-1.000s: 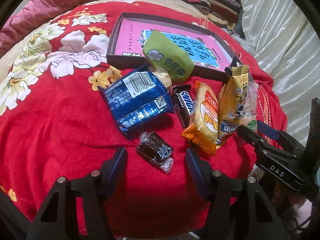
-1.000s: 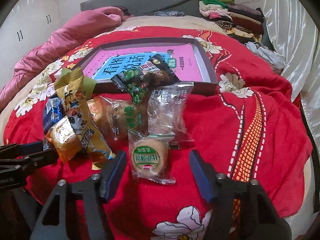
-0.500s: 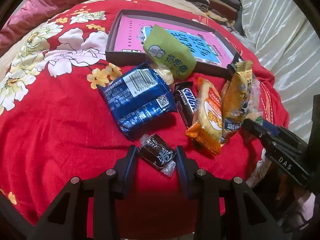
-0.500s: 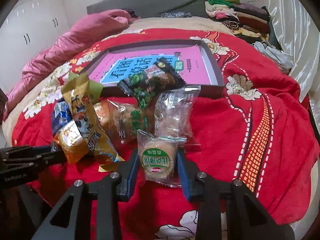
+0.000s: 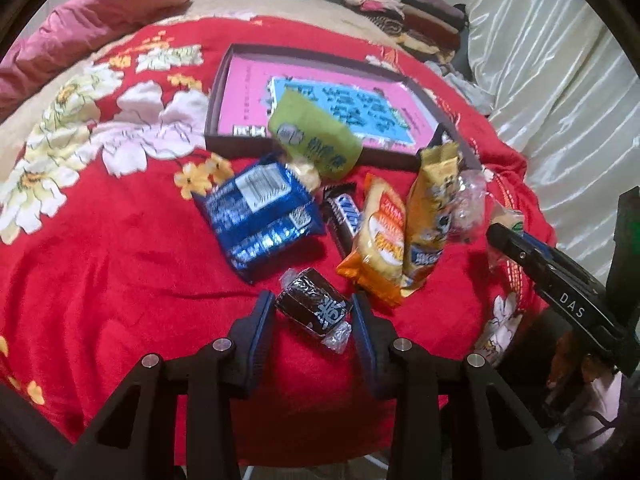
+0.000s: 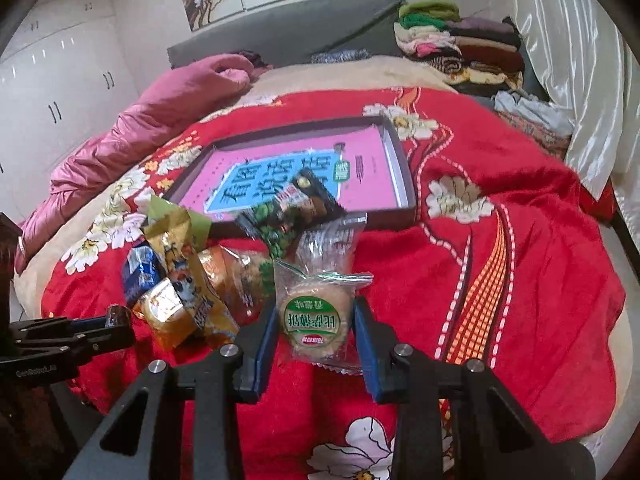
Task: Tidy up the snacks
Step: 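Grasp the dark-wrapped chocolate with the left gripper while the right grasps the clear-wrapped round pastry, then lift and carry the chocolate with the left gripper while the right carries the pastry over the box lid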
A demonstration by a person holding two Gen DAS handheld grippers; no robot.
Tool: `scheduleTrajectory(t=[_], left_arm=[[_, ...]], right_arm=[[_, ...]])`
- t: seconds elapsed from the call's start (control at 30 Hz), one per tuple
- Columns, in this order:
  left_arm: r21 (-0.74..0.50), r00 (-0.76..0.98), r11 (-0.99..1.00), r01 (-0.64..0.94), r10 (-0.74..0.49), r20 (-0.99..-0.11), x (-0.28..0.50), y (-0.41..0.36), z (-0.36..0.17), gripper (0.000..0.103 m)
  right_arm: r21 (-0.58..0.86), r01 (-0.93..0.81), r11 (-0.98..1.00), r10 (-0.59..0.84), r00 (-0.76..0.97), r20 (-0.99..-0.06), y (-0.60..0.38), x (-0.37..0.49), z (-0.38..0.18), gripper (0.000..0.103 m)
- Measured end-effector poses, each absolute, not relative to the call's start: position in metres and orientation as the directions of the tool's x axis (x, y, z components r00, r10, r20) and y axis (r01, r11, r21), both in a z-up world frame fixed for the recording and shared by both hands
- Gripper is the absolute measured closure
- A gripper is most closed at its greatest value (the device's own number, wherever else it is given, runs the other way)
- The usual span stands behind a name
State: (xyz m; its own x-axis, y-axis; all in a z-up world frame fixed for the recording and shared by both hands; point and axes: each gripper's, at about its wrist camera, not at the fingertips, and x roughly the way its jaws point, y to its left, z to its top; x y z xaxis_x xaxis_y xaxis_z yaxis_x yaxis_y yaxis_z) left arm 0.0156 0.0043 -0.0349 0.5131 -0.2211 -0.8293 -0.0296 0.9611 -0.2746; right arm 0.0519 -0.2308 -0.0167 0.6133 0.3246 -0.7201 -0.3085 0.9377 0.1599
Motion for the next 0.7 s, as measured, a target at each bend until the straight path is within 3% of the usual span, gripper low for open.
scheduleTrajectory(t=[0.7], left_arm=[[-0.252,0.599,0.967,-0.037,-0.18,-0.78,0.027,0.011,-0.001,0.063]], right_arm=[[0.173,-0.312,0.934,0.349,0.692,-0.632,-0.242,0.069,0.008,0.066]])
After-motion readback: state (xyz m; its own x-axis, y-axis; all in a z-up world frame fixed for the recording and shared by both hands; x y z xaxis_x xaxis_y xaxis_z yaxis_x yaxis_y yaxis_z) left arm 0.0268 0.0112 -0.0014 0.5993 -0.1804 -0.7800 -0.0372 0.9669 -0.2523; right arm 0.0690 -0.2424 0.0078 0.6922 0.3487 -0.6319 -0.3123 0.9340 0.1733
